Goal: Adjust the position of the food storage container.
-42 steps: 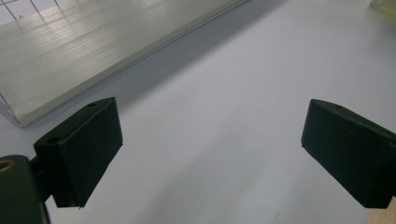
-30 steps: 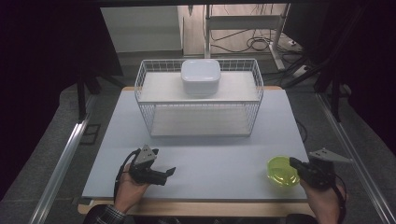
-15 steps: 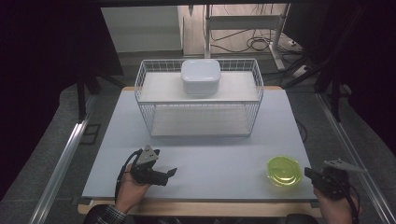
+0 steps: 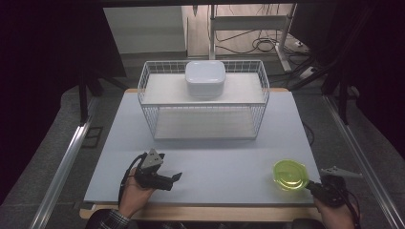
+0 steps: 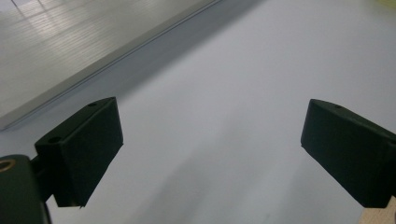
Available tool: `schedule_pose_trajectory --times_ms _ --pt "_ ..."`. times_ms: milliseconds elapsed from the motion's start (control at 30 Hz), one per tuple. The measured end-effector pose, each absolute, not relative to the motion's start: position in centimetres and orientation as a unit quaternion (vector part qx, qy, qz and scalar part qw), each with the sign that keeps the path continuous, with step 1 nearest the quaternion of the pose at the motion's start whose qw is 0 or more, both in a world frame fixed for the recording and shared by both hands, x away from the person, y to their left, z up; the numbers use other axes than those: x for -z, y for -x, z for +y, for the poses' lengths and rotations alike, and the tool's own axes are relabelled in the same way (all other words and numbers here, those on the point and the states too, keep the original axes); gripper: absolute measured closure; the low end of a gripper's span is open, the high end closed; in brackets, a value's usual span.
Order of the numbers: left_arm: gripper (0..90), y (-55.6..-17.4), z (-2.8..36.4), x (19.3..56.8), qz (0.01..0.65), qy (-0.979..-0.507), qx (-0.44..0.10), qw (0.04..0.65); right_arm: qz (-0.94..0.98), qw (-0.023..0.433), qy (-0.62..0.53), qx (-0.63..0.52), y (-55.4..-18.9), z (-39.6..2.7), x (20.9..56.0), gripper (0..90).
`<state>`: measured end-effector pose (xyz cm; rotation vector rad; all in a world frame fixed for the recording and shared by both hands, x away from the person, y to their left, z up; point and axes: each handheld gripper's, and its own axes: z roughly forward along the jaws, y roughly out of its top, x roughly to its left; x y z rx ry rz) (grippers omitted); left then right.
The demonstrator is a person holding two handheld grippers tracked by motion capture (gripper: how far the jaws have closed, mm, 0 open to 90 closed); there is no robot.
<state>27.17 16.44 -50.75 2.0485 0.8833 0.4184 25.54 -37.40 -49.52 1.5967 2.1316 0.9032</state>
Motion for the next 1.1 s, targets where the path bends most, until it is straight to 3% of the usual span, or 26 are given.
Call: schedule_pose_trajectory --times_ms 1100 --pt "5.3 -27.2 16.1 50.9 0.349 -0.826 -0.164 0.410 0.814 0.101 -0.468 -0.329 -28.9 -29.3 50.4 88.9"
